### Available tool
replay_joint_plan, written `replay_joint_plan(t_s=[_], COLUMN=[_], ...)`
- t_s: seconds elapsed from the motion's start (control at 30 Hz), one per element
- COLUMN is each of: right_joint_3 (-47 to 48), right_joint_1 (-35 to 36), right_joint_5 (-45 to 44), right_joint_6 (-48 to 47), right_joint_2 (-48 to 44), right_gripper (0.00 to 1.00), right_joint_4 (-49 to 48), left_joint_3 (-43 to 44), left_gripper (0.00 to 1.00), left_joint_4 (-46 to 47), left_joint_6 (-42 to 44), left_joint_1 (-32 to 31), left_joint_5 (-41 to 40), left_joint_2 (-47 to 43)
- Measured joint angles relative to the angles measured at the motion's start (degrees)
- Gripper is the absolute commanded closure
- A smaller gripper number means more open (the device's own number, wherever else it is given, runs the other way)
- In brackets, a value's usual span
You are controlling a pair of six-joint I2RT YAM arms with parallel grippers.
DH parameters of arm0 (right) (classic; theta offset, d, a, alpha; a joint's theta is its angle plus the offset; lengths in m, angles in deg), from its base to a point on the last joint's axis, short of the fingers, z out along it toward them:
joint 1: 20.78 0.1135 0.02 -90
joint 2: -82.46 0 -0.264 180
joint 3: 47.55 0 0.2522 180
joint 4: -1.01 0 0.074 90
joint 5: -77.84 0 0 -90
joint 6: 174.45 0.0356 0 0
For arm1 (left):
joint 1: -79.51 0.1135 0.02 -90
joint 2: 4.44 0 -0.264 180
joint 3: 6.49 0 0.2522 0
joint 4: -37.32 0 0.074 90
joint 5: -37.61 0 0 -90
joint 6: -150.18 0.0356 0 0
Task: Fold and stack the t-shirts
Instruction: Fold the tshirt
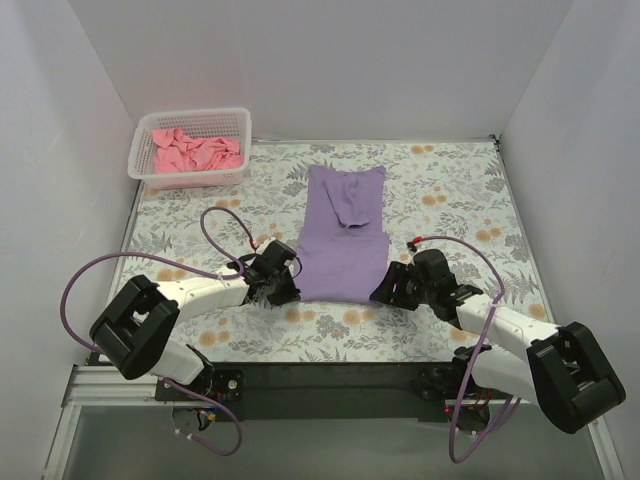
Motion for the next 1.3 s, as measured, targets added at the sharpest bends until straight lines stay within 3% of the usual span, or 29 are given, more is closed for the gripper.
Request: replay_joint_plan(t_s=[0.47, 0.57, 0.67, 0.7, 0.73, 0.87, 1.07, 1.3], right_joint_3=[4.2, 4.4, 4.4, 4.5, 4.5, 5.1, 5.7, 4.4], right_joint_1=[2.1, 2.3, 2.3, 2.3, 2.4, 4.0, 13.4, 30.8], right_joint_5=[0.1, -0.1, -0.9, -1.2, -1.5, -1.1, 1.7, 7.3], right_joint_6=[-0.5, -0.6, -1.1, -1.2, -1.8, -3.3, -4.9, 2.8], right_joint_2=[8.0, 8.5, 8.5, 8.4, 8.2, 6.7, 1.1, -16.1], right_gripper=[0.53, 0.60, 0.78, 0.92, 0.99, 0.99, 0.99, 0.99], right_joint_4=[-0.5, -0.6, 0.0, 0.3, 0.9, 5.6, 19.3, 38.5], left_joint_3=[0.0, 0.0, 0.0, 0.1, 0.2, 0.1, -3.6, -6.4], left_gripper=[1.00, 1.00, 1.00, 1.00, 1.00, 1.00, 1.00, 1.00], left_joint_4=[0.0, 0.0, -0.2, -0.3, -0.6, -3.5, -13.3, -26.8], left_joint_6=[-0.2, -0.2, -0.2, -0.1, 0.0, 0.6, -2.8, -14.9], left_joint_1=[-0.1, -0.1, -0.1, -0.1, -0.1, -1.2, -11.8, -35.7], left_joint_5=[-0.2, -0.2, -0.2, -0.2, -0.2, 0.6, 3.1, 9.7], left_joint_2=[0.0, 0.0, 0.0, 0.0, 0.0, -1.2, -9.1, -24.8])
